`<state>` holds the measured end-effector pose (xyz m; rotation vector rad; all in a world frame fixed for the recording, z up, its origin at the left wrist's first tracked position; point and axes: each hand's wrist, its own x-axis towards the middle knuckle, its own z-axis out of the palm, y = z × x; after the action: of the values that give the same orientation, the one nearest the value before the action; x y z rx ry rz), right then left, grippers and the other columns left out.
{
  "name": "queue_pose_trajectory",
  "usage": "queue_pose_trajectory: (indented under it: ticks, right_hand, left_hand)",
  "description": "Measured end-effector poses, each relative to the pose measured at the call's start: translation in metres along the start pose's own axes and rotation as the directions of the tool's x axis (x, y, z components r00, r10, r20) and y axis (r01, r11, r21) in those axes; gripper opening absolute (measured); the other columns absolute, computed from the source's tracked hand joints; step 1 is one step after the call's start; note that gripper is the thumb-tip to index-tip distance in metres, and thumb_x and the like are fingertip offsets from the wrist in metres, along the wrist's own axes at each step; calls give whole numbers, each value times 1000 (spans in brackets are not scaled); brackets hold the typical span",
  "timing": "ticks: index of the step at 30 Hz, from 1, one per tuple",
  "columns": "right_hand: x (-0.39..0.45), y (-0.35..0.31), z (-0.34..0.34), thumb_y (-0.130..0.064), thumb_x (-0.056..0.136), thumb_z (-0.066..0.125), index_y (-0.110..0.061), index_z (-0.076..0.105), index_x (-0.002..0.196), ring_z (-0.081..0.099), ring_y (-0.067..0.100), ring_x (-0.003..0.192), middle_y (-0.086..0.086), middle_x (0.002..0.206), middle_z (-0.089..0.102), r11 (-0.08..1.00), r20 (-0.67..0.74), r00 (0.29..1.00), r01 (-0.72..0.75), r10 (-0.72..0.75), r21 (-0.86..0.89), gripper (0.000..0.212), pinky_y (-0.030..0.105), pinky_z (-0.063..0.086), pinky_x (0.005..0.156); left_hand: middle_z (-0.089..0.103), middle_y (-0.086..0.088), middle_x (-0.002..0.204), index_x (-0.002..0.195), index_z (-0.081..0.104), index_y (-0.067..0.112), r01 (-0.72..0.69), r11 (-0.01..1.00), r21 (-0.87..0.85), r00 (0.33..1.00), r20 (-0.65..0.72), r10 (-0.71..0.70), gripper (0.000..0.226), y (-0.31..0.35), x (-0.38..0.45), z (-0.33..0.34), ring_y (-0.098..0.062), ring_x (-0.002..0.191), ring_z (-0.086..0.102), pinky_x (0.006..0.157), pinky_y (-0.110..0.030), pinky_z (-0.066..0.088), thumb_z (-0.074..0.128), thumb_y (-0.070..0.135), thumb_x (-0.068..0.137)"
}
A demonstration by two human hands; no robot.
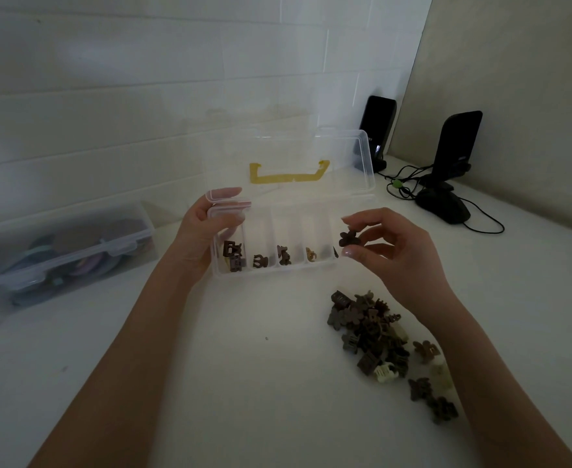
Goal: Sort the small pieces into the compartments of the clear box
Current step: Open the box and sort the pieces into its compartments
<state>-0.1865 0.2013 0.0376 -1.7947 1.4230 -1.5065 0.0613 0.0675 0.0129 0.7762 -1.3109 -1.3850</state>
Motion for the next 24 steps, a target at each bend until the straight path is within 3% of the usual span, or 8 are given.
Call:
queue_pose_trajectory:
  ticks: [7,11,18,20,24]
  right_hand:
    - [0,1,1,-15,79,74,-32,65,100,64,8,78,-11,95,65,998,14,1000,17,-16,-54,28,17,53,71]
    - [-1,2,5,-16,79,74,-37,63,91,65,10,79,-15,95,66,997,33,999,27,-25,-74,26,19,54,72]
    - [1,4,20,-7,78,74,-19,70,82,64,8,80,-11,98,64,982,47,990,139,-133,-132,13,12,50,70]
    - [3,5,21,-8,79,72,-20,72,89,63,5,85,-10,103,64,973,42,989,147,-142,-176,16,13,50,73]
    - [2,9,16,-20,86,66,-29,66,114,50,-3,119,-14,134,54,947,199,978,121,-63,-297,29,19,43,98]
  left_hand:
    - [72,12,88,94,69,31,1,1000,-10,1000,-1,-1,37,-1,1,-1,-5,86,65,81,-25,47,71,11,64]
    - [72,12,87,94,69,30,8,1000,-9,1000,-6,-8,38,0,1,1,-5,84,64,79,-24,48,71,10,62]
    - [71,15,85,96,67,29,13,1000,-4,1000,4,-13,38,1,-1,5,-3,83,63,82,-25,46,70,11,63]
    - [71,14,84,97,66,29,13,1000,-2,1000,6,-13,39,1,-2,6,-3,83,64,82,-24,46,70,11,63]
    - [72,14,84,97,66,28,10,1000,-9,1000,4,-10,38,2,-3,5,-2,81,65,82,-25,45,70,11,63]
